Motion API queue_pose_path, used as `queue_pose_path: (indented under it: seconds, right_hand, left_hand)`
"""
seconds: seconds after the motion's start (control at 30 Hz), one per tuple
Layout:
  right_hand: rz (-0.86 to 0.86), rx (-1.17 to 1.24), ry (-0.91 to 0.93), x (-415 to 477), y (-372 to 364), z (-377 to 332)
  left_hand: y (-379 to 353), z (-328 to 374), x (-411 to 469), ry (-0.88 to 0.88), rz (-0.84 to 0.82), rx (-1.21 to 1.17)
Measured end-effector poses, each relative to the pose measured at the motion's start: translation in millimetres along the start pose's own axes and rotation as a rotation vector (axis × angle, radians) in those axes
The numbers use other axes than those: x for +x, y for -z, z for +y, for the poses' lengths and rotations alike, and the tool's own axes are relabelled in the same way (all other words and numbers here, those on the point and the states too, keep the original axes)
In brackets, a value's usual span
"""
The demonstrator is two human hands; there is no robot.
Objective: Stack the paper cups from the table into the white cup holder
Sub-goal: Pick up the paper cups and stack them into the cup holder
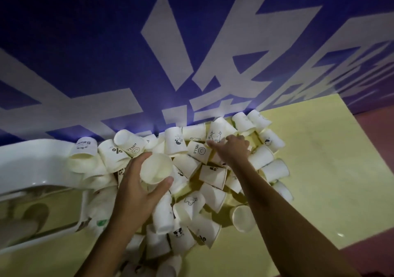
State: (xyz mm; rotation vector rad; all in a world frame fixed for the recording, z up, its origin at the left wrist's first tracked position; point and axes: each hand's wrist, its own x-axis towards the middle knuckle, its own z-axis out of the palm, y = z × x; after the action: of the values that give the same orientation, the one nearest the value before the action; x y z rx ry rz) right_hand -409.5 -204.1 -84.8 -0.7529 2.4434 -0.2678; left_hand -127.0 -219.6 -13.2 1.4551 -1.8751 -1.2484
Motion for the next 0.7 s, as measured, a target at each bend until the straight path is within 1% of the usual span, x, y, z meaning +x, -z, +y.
queue_pose_path:
  seconds: [0.1, 0.33, 0.4, 0.5, 0.6, 0.7]
  right_hand:
    - [0.007, -0.071, 0.0, 8, -11, -5]
    - [0.056, -0.014, -0.046, 8, -17, -3]
    - [0.105, 0.065, -0.034, 6, -18, -6]
    - [0.186, 0.251, 0.011, -8, -15, -8]
    - [0.196, 0.481, 0.096, -46, -1, -13]
    - [0.27, 0.527, 0.183, -92, 13, -25]
  left_hand:
    - [-6, 0, 1, 0.017, 0.005, 0.001]
    - [-2, -5, 1, 0.035, 0.015, 0.004]
    - [3, -5, 0, 0.013, 0.011, 0.006]
    - [15, -9, -4, -0.016, 0.008, 0.005]
    - [34, -17, -10, -0.027, 0.008, -0.023]
    - [58, -27, -18, -0.053, 0.018, -0.053]
